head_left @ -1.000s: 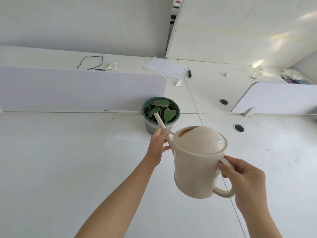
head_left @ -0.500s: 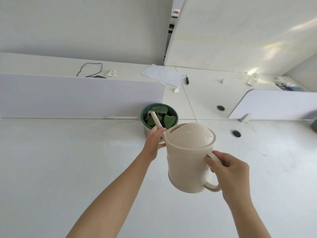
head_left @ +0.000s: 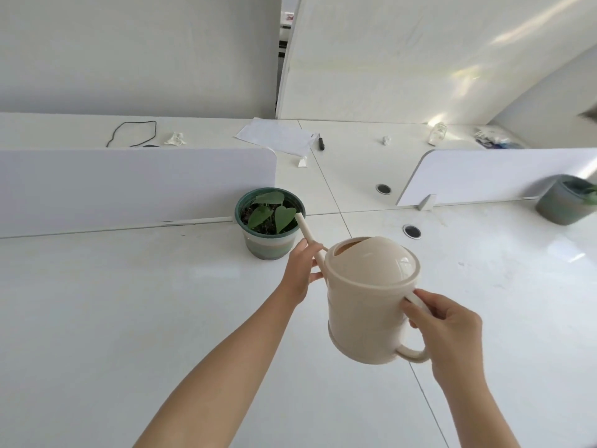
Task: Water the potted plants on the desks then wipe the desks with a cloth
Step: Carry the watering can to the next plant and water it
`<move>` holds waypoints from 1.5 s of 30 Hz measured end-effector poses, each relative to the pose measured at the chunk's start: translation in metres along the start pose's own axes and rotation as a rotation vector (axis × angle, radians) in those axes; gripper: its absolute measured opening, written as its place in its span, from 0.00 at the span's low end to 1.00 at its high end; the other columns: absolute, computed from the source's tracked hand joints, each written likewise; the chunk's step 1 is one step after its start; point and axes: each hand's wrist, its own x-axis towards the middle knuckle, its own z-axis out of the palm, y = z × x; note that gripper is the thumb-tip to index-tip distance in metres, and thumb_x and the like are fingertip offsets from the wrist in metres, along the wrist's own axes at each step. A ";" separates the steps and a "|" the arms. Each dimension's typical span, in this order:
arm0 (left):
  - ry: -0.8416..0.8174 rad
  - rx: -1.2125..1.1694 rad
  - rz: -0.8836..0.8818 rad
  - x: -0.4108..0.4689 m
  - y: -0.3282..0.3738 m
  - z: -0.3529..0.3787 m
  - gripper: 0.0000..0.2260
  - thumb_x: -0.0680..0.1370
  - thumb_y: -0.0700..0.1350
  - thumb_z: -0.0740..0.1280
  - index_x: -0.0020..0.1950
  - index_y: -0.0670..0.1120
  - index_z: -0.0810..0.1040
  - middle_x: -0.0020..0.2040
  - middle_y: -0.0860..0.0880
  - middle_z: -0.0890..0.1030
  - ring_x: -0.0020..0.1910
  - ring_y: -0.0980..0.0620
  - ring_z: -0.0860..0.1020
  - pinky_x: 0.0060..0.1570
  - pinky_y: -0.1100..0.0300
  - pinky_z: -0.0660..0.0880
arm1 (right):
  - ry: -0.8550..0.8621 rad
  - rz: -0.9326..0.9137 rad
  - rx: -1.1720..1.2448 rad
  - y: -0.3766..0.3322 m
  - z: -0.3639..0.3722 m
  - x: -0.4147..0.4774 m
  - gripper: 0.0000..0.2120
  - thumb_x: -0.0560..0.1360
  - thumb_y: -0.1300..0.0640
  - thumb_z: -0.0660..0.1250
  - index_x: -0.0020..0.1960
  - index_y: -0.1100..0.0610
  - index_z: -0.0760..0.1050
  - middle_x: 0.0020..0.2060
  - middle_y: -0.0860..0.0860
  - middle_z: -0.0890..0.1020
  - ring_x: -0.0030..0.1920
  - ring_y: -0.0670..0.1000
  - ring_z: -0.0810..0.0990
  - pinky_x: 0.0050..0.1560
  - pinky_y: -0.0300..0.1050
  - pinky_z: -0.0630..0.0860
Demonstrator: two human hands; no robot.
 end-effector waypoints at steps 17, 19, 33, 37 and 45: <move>0.164 0.036 -0.087 -0.076 -0.051 -0.032 0.05 0.78 0.45 0.58 0.52 0.48 0.72 0.51 0.48 0.76 0.53 0.49 0.77 0.53 0.53 0.71 | -0.148 0.162 -0.033 0.073 -0.045 -0.033 0.13 0.69 0.71 0.66 0.41 0.54 0.80 0.29 0.54 0.71 0.30 0.47 0.69 0.31 0.32 0.68; 0.205 0.023 -0.074 -0.088 -0.052 -0.038 0.05 0.79 0.44 0.58 0.51 0.47 0.72 0.49 0.48 0.77 0.53 0.49 0.77 0.56 0.51 0.70 | -0.186 0.183 -0.040 0.079 -0.041 -0.036 0.10 0.70 0.70 0.66 0.44 0.57 0.80 0.29 0.54 0.71 0.28 0.43 0.69 0.35 0.39 0.67; 0.488 -0.091 0.037 -0.153 -0.049 -0.089 0.09 0.79 0.41 0.56 0.45 0.47 0.74 0.46 0.47 0.78 0.49 0.48 0.77 0.53 0.50 0.70 | -0.424 0.150 -0.008 0.094 0.005 -0.041 0.18 0.68 0.70 0.67 0.41 0.46 0.80 0.36 0.50 0.82 0.36 0.44 0.78 0.36 0.27 0.73; 0.511 -0.184 0.042 -0.174 -0.051 -0.100 0.09 0.79 0.40 0.56 0.43 0.45 0.74 0.46 0.45 0.78 0.49 0.46 0.77 0.55 0.47 0.71 | -0.499 0.157 -0.024 0.097 0.012 -0.043 0.22 0.68 0.71 0.66 0.38 0.42 0.80 0.36 0.52 0.79 0.39 0.49 0.77 0.44 0.40 0.73; 0.590 -0.257 0.061 -0.199 -0.057 -0.117 0.11 0.79 0.38 0.54 0.42 0.45 0.74 0.42 0.47 0.80 0.46 0.46 0.77 0.57 0.51 0.71 | -0.585 0.118 -0.064 0.099 0.025 -0.052 0.26 0.70 0.69 0.64 0.35 0.36 0.80 0.30 0.48 0.71 0.34 0.45 0.70 0.41 0.37 0.69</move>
